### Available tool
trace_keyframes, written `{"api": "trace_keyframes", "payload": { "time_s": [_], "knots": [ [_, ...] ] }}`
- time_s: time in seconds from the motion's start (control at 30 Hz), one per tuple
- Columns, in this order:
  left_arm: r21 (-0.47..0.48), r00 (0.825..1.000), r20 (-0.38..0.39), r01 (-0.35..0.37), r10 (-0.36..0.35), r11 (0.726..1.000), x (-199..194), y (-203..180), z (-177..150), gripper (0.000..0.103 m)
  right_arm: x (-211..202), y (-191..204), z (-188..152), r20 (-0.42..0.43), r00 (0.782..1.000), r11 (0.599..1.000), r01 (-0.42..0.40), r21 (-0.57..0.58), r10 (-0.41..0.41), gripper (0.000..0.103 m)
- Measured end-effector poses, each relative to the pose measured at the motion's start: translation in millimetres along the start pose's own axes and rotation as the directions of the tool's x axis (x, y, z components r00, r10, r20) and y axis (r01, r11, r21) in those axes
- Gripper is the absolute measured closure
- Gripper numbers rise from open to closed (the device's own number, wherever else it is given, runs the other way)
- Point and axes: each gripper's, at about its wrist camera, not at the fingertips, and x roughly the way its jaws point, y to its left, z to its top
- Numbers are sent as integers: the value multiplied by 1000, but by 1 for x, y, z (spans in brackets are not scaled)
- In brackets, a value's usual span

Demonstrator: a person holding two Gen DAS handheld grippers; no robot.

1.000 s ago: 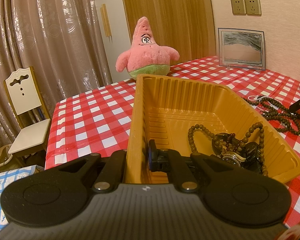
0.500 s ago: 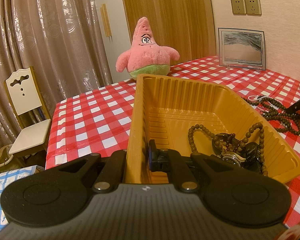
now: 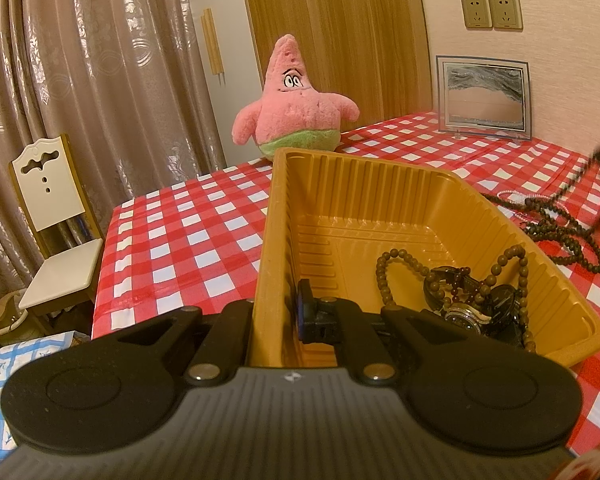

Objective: Organize jewelry
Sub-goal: 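Lift the second dark bead strand high above the table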

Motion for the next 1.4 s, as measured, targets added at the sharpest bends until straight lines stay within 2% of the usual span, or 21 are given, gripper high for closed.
{"api": "trace_keyframes", "payload": {
  "time_s": [0.17, 0.4, 0.63, 0.8, 1.07, 1.23, 1.4],
  "knots": [
    [1, 1000, 0, 0, 0, 1000, 0, 0, 0, 97, -41, 4, 34, 128, 991, 1000, -25, 4, 25, 96],
    [2, 1000, 0, 0, 0, 1000, 0, 0, 1, 97, -96, 11, 85, 279, 957, 997, -68, -26, 73, 96],
    [2, 1000, -1, 0, 0, 1000, 0, 1, 1, 97, -149, 20, 132, 355, 928, 992, -96, -76, 117, 96],
    [2, 1000, -1, 0, 0, 1000, 0, 1, 1, 97, -186, 27, 157, 422, 894, 988, -118, -104, 151, 96],
    [7, 1000, 2, 3, -3, 1000, 1, 1, 3, 97, -216, 41, 193, 468, 855, 973, -172, -152, 224, 96],
    [5, 1000, 2, 4, -4, 1000, 2, 0, 3, 97, -215, 59, 205, 455, 845, 958, -216, -187, 280, 96],
    [6, 1000, 2, 4, -4, 1000, 2, 0, 3, 97, -206, 78, 207, 424, 826, 927, -307, -215, 372, 96]
  ]
}}
